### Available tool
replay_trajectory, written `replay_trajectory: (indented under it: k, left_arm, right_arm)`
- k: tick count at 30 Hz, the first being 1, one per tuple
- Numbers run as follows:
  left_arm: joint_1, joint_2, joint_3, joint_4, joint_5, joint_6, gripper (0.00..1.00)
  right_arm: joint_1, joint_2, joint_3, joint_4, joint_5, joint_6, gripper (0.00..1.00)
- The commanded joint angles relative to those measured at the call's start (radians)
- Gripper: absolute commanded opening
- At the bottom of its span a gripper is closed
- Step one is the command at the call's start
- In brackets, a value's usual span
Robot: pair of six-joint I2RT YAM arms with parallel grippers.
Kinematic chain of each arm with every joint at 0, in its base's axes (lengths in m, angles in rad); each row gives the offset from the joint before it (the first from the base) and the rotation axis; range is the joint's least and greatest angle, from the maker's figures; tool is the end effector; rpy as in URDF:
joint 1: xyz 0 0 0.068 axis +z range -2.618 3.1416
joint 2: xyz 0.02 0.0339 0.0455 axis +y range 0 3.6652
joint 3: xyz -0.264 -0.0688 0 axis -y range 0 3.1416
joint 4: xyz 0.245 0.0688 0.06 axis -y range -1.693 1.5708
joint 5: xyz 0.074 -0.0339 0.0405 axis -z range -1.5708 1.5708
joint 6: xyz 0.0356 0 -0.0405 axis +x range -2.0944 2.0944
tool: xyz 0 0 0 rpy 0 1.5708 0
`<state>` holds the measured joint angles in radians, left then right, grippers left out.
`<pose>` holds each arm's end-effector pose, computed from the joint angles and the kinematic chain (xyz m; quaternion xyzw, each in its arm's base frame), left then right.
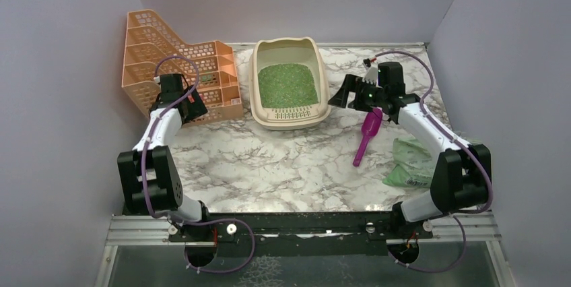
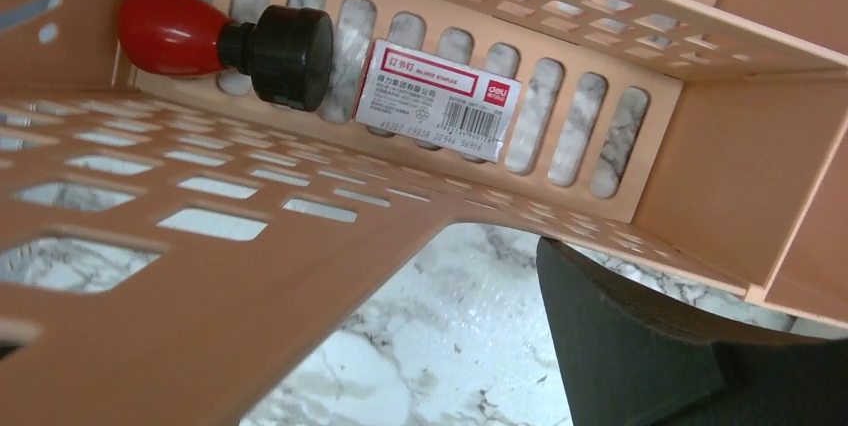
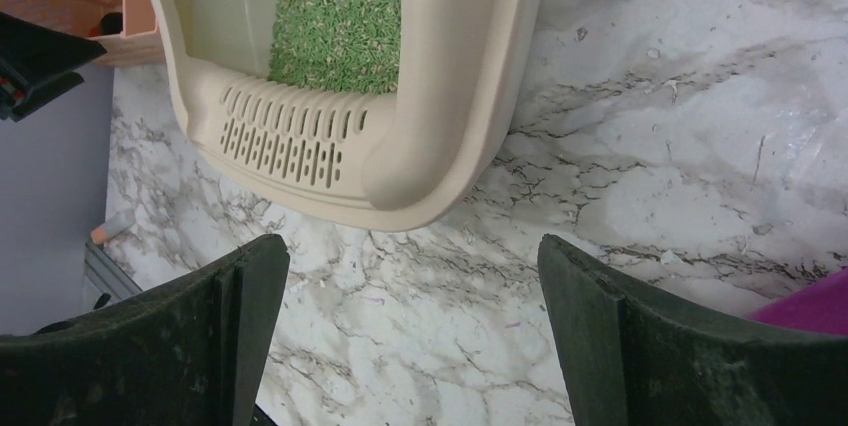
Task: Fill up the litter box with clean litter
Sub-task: Move the distractor to the center of the board, then move the litter box to the center of the board.
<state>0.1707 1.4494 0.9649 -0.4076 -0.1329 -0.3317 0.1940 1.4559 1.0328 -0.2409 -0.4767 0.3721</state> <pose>0.2962 0.0558 0.2295 -0.2553 0.9059 0.0357 0.3361 0.3118 0.0779 0.2648 -0.0253 0.8793 0.3227 0.3494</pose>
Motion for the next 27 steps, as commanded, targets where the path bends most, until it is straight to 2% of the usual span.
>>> replay_trajectory:
  k: [1, 5, 9, 13, 15, 21, 27]
  left_arm:
    - [0.014, 0.060, 0.108, 0.084, 0.046, 0.073, 0.98]
    - [0.019, 0.064, 0.111, 0.064, 0.066, 0.089, 0.98]
    - [0.015, -0.023, 0.055, 0.090, 0.259, 0.070, 0.98]
    - [-0.050, -0.132, 0.012, 0.163, 0.392, 0.054, 0.98]
    - [-0.098, -0.145, 0.039, 0.166, 0.406, 0.051, 0.98]
    - [-0.207, -0.055, 0.237, 0.177, 0.416, 0.062, 0.98]
    - [-0.273, 0.235, 0.641, 0.152, 0.446, 0.066, 0.98]
  right_arm:
    - [-0.007, 0.055, 0.080, -0.015, -0.017, 0.018, 1.00]
    - [-0.006, 0.109, 0.104, -0.011, -0.023, 0.020, 1.00]
    - [-0.006, 0.165, 0.142, -0.003, -0.044, 0.022, 1.00]
    - [-0.006, 0.214, 0.195, 0.007, -0.046, 0.030, 1.00]
    - [-0.007, 0.235, 0.221, 0.017, -0.012, 0.050, 1.00]
    - [-0.006, 0.307, 0.356, -0.007, 0.088, 0.079, 1.00]
    - [-0.007, 0.301, 0.359, 0.005, 0.129, 0.128, 1.00]
